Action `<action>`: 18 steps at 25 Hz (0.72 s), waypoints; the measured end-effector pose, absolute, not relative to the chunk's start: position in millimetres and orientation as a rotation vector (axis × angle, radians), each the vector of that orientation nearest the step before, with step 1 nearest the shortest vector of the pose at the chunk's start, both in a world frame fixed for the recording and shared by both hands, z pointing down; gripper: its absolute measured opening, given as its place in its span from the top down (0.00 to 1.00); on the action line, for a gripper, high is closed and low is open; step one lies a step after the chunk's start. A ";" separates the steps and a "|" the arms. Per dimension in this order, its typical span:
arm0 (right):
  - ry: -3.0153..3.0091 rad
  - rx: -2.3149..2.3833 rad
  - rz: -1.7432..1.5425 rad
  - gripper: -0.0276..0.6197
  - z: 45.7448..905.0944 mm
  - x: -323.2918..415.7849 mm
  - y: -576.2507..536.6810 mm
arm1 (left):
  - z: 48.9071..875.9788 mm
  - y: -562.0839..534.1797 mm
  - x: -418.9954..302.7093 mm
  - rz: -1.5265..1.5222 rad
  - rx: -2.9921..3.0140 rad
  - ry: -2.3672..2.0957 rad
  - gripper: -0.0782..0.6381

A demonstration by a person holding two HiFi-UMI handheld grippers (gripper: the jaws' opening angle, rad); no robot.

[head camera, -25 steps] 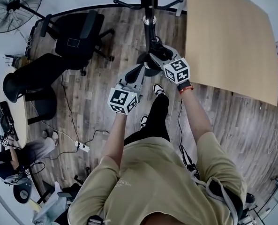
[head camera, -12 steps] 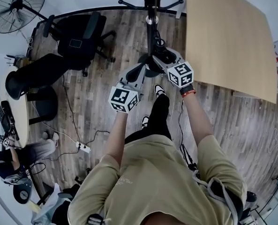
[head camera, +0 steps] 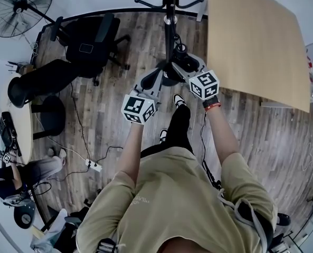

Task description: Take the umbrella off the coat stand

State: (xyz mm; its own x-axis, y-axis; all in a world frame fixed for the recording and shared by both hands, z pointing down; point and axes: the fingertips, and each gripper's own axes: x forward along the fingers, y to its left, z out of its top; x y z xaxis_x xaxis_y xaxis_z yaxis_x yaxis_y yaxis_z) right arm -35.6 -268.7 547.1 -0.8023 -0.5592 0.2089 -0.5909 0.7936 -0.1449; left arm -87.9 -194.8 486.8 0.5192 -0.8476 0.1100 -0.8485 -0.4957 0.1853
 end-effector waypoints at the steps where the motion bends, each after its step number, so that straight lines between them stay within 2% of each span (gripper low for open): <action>1: -2.830 0.912 0.303 0.58 543.4 -36.1 -265.2 | 484.0 -191.9 -88.0 0.005 2.546 -1.443 0.86; 18: -2.857 1.003 0.348 0.58 497.0 -32.9 -220.5 | 456.3 -158.2 -109.4 -0.044 2.529 -1.493 0.86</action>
